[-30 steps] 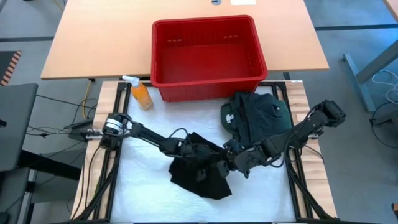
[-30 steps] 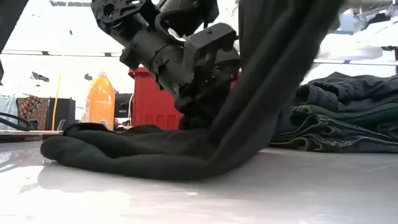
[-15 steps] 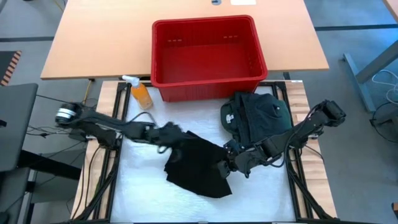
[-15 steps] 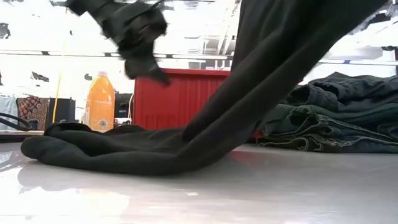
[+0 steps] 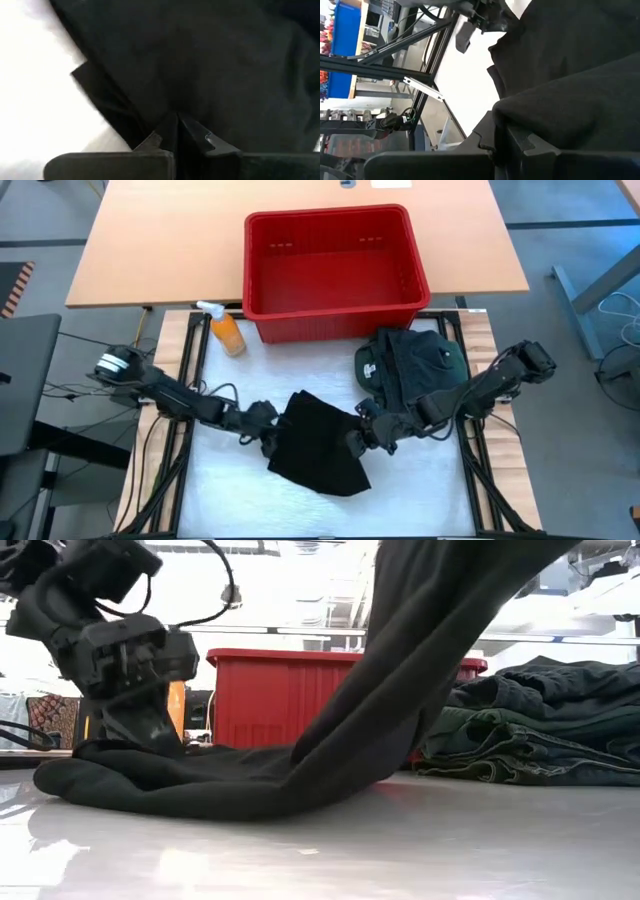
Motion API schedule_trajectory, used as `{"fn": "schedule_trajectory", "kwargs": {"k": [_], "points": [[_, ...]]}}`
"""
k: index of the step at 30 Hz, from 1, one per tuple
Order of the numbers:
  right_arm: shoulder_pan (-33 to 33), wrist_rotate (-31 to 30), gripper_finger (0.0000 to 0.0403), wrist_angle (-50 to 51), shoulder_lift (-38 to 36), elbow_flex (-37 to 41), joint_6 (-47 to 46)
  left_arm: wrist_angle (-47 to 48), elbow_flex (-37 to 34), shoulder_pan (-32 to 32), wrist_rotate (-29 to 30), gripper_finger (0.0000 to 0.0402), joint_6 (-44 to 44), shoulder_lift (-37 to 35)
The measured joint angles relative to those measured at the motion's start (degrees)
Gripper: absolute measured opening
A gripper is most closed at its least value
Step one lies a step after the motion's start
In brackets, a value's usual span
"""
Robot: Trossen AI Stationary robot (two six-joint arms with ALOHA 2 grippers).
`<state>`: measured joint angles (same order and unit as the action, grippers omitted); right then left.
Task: Fold Laundry from Bin
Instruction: Fold the black shirt
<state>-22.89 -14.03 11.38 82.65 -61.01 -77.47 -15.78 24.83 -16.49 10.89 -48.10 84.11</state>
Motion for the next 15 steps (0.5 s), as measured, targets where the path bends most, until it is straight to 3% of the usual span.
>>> {"fn": "schedule_trajectory", "kwargs": {"k": [7, 15], "points": [[2.4, 4.8, 0.0032, 0.5, 0.0, 0.0, 0.9, -6.7, 9.2, 0.1, -3.5, 0.0, 0.9, 15.3], [6.7, 9.8, 0.0033, 3.7, 0.1, 0.0, 2.1, -3.6, 20.2, 0.9, -7.6, 0.0, 9.4, 20.9]]}}
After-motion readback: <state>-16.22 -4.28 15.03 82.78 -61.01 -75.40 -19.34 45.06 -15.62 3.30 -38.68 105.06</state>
